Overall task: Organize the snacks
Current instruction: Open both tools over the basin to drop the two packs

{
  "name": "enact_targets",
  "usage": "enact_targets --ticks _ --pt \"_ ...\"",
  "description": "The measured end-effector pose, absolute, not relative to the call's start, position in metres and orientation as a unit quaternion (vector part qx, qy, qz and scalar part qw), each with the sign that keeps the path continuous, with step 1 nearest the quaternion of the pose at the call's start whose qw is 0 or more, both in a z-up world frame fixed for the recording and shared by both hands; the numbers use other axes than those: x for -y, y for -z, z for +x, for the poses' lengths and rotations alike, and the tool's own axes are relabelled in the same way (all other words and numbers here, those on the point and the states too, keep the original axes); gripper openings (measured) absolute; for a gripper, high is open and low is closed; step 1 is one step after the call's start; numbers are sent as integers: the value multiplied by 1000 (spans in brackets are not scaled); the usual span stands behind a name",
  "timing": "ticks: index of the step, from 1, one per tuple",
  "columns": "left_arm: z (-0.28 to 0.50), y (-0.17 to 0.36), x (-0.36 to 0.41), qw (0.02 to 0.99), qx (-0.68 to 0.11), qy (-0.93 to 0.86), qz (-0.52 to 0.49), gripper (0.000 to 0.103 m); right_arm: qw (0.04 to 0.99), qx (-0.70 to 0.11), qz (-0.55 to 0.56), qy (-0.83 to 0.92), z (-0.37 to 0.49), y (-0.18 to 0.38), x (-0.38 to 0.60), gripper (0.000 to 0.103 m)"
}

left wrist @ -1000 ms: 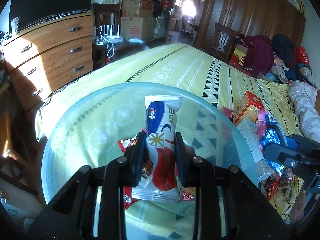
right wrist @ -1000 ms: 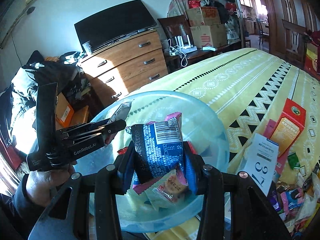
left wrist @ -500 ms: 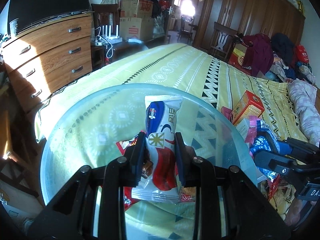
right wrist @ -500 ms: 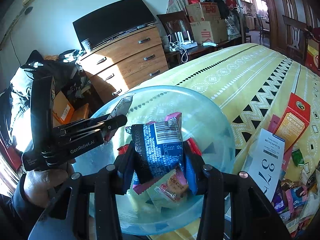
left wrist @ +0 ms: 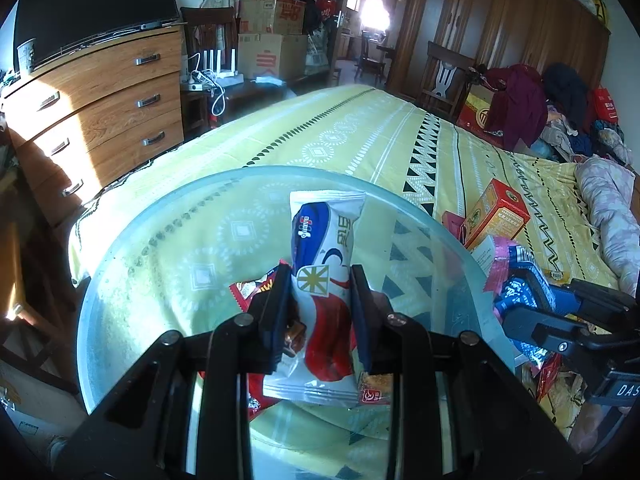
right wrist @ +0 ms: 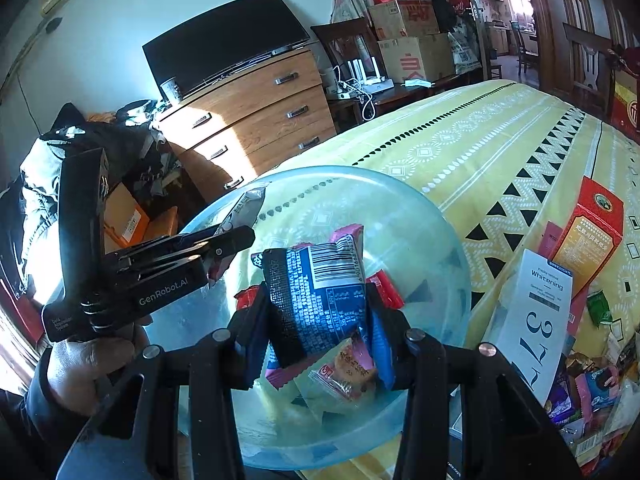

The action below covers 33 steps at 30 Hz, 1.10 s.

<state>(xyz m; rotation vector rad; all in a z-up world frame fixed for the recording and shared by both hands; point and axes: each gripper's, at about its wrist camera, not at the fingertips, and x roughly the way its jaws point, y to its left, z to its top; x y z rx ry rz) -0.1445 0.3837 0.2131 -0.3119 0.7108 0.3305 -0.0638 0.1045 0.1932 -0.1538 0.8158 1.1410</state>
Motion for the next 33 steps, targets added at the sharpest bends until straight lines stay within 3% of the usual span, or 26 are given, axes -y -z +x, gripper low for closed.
enact_targets --ticks 9,14,16,22,29,33 --pt "-141 -212 -384 910 -351 -161 -150 30 758 -381 -66 -526 -64 -190 -105 50" --pt "-143 -213 -386 910 -345 -167 -155 59 752 -390 -61 -527 -62 -183 -108 51" --pt "-143 -213 -385 910 -345 -170 -153 65 751 -393 -60 -527 -62 -181 -108 52" --pt "-143 -211 -385 908 -348 -180 -148 74 750 -395 -51 -528 -63 -180 -103 55" --pt "-143 -212 -381 906 -349 -197 -134 85 761 -388 -35 -519 -72 -185 -86 82" --pt "-145 -215 -377 907 -347 -200 -132 88 769 -379 -26 -514 -81 -189 -67 82"
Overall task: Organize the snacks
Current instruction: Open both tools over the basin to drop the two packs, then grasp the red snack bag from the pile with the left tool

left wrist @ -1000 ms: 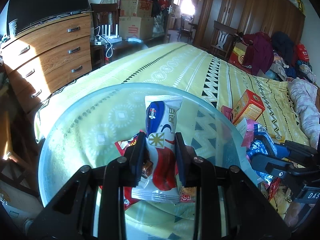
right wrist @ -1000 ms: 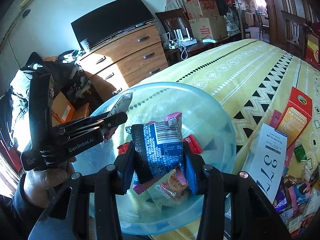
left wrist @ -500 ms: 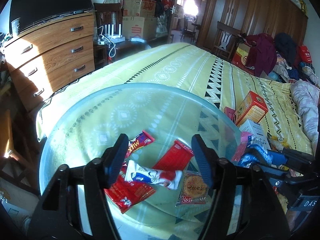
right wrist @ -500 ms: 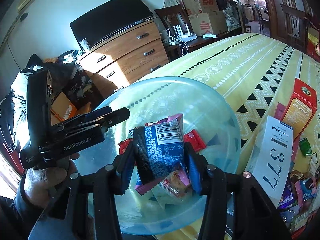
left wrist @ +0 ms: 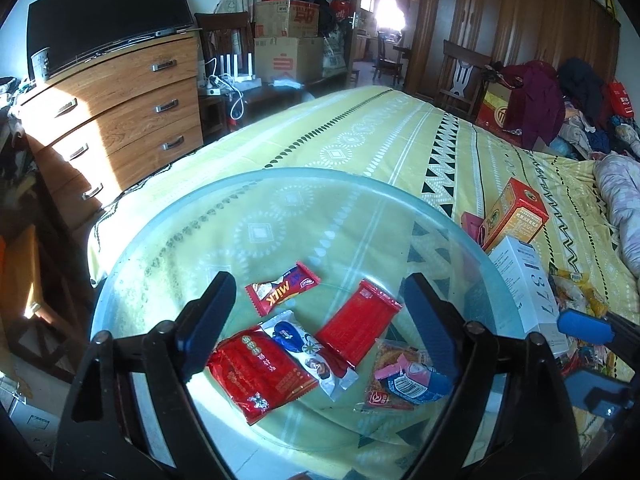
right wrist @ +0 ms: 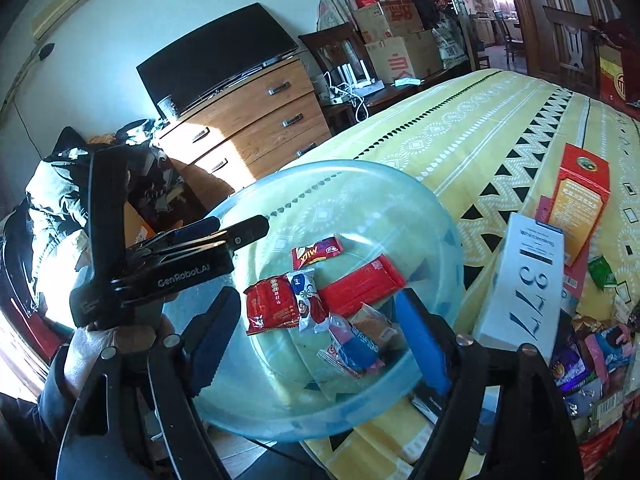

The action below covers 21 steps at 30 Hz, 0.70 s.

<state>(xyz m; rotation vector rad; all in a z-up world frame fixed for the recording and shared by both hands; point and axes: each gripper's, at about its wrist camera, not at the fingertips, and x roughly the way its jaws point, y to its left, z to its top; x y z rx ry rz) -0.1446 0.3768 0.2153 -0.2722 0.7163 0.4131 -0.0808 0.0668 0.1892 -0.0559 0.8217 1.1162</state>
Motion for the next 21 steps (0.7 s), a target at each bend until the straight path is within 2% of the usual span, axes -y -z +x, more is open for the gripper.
enact_targets --ticks 8,15,21 --pt "-156 -234 -354 920 -316 -195 -129 103 796 -360 -43 -486 -120 -179 5 86" --pt "-161 -244 -309 939 -281 -162 -113 103 812 -425 -21 -400 -146 -117 119 86" --pt "-152 -243 -225 954 -282 -12 -97 103 825 -472 37 -307 -168 -76 225 86"
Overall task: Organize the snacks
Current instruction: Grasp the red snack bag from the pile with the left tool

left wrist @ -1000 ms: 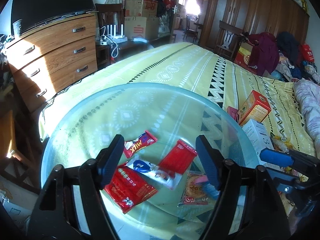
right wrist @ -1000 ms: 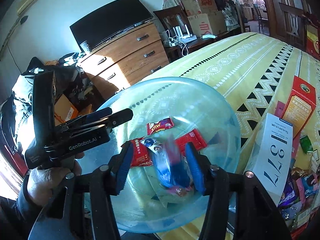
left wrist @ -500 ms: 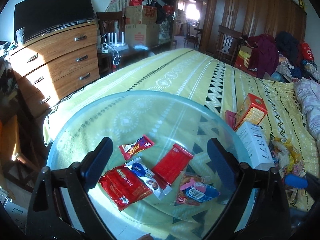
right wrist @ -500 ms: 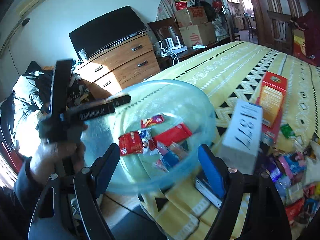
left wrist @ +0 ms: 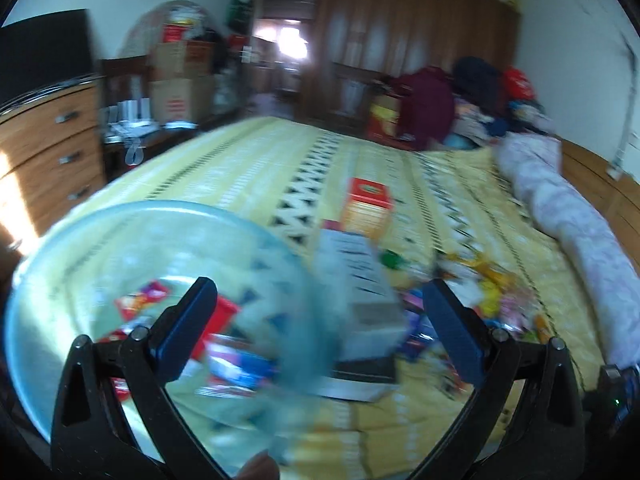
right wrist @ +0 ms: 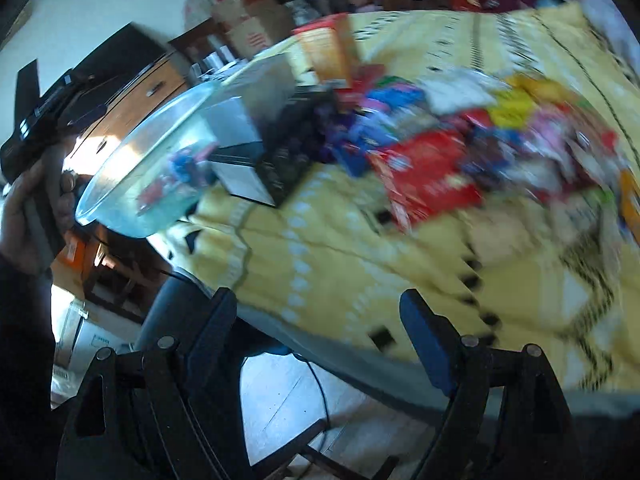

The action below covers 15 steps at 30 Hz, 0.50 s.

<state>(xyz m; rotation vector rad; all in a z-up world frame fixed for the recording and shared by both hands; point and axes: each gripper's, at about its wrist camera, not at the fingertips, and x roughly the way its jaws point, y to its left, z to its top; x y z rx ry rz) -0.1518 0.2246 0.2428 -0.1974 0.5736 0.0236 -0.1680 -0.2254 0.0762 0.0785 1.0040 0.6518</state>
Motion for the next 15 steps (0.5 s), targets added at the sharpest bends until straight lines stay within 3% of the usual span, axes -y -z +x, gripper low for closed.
enact_targets --ticks 9,15 --pt "-133 -208 -82 917 -364 164 0 103 857 -451 87 -232 -198 -76 307 86" --pt "-91 -134 -53 857 -472 201 -41 98 839 -470 138 -237 -201 -54 341 86"
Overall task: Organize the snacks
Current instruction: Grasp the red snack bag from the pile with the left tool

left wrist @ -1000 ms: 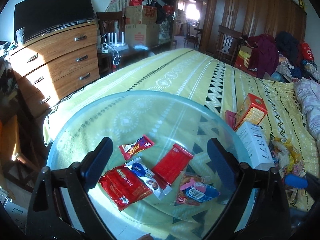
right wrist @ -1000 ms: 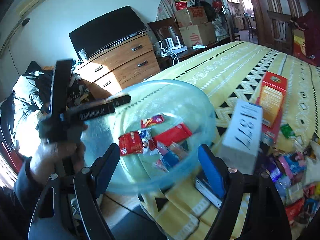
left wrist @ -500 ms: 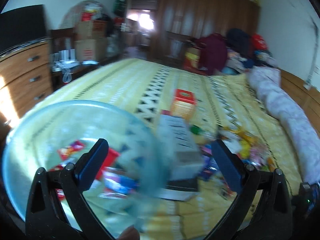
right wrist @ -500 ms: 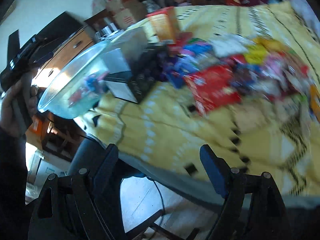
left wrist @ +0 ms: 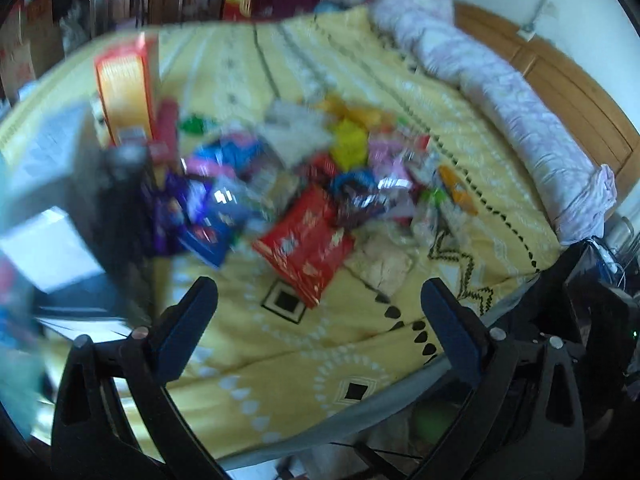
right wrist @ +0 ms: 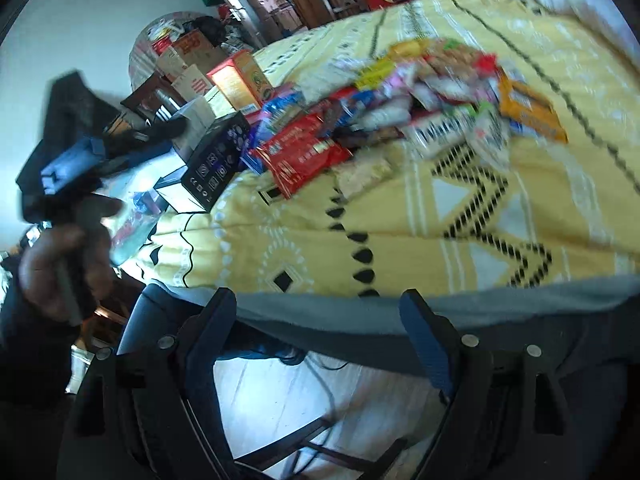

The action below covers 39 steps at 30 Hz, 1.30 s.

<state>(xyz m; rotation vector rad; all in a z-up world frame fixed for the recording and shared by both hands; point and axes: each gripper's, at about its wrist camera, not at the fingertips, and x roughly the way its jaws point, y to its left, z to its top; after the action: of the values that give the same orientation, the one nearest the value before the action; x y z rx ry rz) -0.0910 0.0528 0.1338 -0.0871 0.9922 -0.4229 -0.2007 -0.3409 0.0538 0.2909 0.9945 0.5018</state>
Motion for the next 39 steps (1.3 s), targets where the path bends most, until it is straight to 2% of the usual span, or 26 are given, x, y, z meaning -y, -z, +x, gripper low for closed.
enact_targets --ticks 3,7,9,11,12,13,17,22,30,32,34,36,39 --pt "-67 -90 -54 830 -523 180 -71 92 829 -481 161 -236 -197 -41 351 86" --pt "-46 -60 -56 812 -546 167 -123 81 822 -489 176 -231 -191 -30 367 86" --pt "-40 -55 -50 809 -541 176 -144 73 819 -495 181 -226 -188 -25 374 86" --pt "-36 -53 -44 807 -534 189 -168 59 815 -502 184 -223 -185 -18 380 86" --pt "-35 -53 -43 807 -531 188 -177 57 813 -506 186 -222 -184 -15 382 86" --pt "-35 -53 -41 810 -525 186 -184 47 811 -508 187 -221 -183 -12 382 86" --pt "-37 -50 -45 803 -516 193 -226 37 806 -516 183 -227 -181 -4 380 86" --pt "-57 -59 -36 812 -504 200 -213 24 806 -517 174 -230 -179 -2 373 86" --pt "-39 -49 -20 823 -499 209 -174 26 805 -522 165 -229 -174 0 367 86" --pt "-40 -49 -21 824 -496 212 -172 24 808 -521 157 -228 -173 -1 365 85" --pt "-43 -53 -24 825 -490 216 -178 22 810 -519 151 -227 -173 -4 364 79" --pt "-46 -58 -28 825 -485 222 -185 20 816 -514 142 -225 -172 -7 363 69" --pt "-53 -72 -35 831 -472 226 -190 18 828 -499 134 -218 -169 -14 365 67"
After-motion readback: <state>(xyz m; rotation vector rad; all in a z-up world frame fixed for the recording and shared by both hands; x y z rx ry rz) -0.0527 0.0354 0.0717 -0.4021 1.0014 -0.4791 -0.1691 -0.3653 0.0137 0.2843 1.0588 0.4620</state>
